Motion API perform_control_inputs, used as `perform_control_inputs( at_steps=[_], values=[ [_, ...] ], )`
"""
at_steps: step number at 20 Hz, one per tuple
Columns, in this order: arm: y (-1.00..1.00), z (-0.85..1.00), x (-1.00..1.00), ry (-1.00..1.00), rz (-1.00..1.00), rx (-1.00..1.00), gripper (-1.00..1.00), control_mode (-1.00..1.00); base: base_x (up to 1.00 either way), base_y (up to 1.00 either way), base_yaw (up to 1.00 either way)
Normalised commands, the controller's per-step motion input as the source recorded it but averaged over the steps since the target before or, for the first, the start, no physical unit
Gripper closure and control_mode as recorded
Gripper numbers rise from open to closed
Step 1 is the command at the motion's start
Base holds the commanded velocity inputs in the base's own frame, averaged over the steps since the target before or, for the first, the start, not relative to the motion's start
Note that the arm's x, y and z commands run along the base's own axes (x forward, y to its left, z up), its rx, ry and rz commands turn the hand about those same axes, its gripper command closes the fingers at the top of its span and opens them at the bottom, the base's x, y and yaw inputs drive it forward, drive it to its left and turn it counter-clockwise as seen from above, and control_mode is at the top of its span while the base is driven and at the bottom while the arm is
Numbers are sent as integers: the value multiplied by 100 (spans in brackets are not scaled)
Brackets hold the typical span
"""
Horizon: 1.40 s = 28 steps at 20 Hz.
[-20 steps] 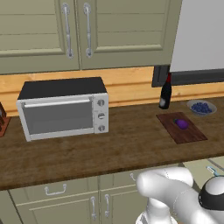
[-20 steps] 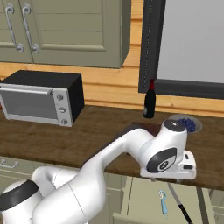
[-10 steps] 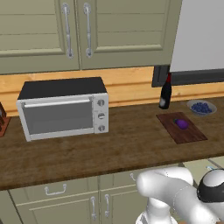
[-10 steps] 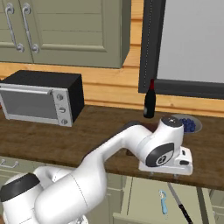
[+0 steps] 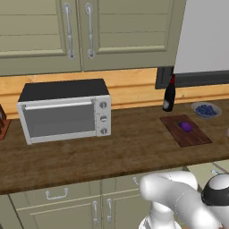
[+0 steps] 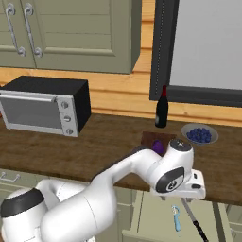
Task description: Place the appropriate cutting tool for cutting the eggplant skin on the cutting board.
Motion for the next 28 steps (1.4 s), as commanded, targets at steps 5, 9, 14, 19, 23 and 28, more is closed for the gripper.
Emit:
perform_control_inputs(
  at_steps=[5,9,14,19,23,28],
  values=[
    [0,-75,0,0,0,-13,-100,-100,0,0,0],
    [0,-43,-6,2,1,-3,-100,-100,0,0,0],
    [0,-61,2,-6,0,0,-100,-100,0,0,0],
    [-1,-40,12,-7,0,0,-100,-100,0,0,0],
    [-8,0,39,1,0,1,-100,-100,0,0,0],
    [-46,32,77,15,1,10,-100,-100,0,0,0]
  ],
)
